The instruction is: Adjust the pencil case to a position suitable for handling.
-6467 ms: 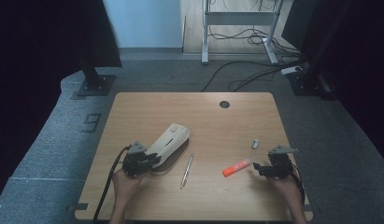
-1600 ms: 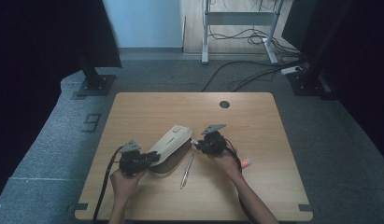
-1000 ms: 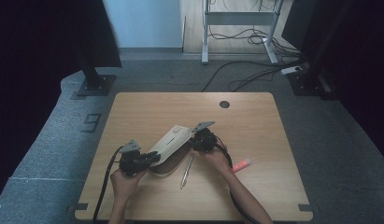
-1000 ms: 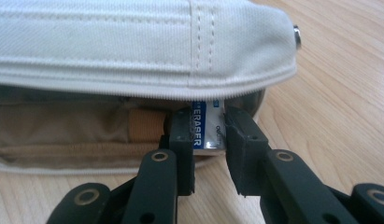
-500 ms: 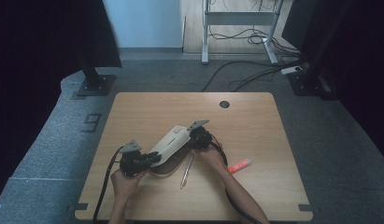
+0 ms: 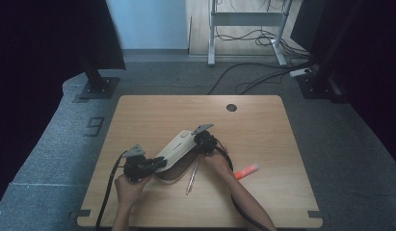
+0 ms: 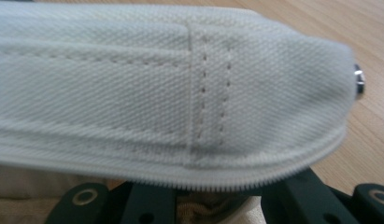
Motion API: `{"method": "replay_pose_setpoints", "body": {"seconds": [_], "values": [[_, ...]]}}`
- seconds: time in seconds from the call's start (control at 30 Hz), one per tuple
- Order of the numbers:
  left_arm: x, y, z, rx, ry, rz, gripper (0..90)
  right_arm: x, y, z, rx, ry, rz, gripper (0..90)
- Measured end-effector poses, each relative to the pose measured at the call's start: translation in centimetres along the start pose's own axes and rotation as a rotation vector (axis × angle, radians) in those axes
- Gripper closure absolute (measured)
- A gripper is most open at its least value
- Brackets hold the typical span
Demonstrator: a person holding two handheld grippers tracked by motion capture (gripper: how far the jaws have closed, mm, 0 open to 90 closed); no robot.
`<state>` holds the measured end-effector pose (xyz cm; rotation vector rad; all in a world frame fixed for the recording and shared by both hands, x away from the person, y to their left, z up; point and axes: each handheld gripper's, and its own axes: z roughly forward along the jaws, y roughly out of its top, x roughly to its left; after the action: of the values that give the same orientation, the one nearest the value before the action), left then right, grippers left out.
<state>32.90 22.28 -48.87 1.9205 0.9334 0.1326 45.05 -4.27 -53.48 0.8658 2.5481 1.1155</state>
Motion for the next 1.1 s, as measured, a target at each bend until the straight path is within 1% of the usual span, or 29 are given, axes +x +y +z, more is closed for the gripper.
{"method": "replay_pose_setpoints", "body": {"seconds": [0.07, 0.1, 0.23, 0.27, 0.33, 0.43, 0.63, 0.73, 0.83, 0.87, 1.1], "values": [[0.0, 0.0, 0.0, 0.000, -0.001, 0.000, 75.8, 0.0, 0.0, 0.2, 0.003, 0.002, 0.000, 70.7], [0.0, 0.0, 0.0, 0.000, -0.001, 0.001, 75.7, -0.1, 0.0, 0.2, 0.005, 0.006, -0.002, 68.9], [0.2, -0.1, 0.1, -0.001, 0.000, -0.004, 75.5, -0.1, 0.0, 0.0, 0.007, -0.003, -0.016, 51.6], [0.2, -0.1, 0.1, -0.003, 0.002, -0.007, 75.5, -0.1, 0.0, -0.1, 0.009, -0.002, -0.013, 47.7], [0.3, -0.1, 0.1, -0.004, 0.004, -0.008, 75.5, -0.1, 0.0, -0.3, 0.012, 0.007, -0.004, 43.8], [0.3, -0.2, 0.1, -0.008, 0.011, -0.007, 75.5, 0.0, -0.2, -0.9, 0.010, 0.009, -0.014, 39.8], [0.4, -0.2, 0.0, -0.013, 0.018, -0.007, 75.5, 0.0, -0.4, -2.2, 0.018, 0.004, -0.032, 36.2], [0.4, -0.2, 0.0, -0.014, 0.020, -0.008, 75.5, -0.1, -0.5, -2.9, 0.014, 0.003, -0.034, 34.7], [0.4, -0.3, 0.0, -0.013, 0.023, -0.006, 75.5, -0.2, -0.7, -3.6, 0.004, 0.003, -0.030, 33.7], [0.4, -0.3, 0.0, -0.012, 0.023, -0.006, 75.6, -0.2, -0.8, -3.9, 0.003, 0.004, -0.021, 33.3], [0.3, -0.3, 0.0, -0.011, 0.030, -0.002, 76.0, -0.5, -1.5, -5.5, -0.017, 0.001, -0.014, 32.1]]}}
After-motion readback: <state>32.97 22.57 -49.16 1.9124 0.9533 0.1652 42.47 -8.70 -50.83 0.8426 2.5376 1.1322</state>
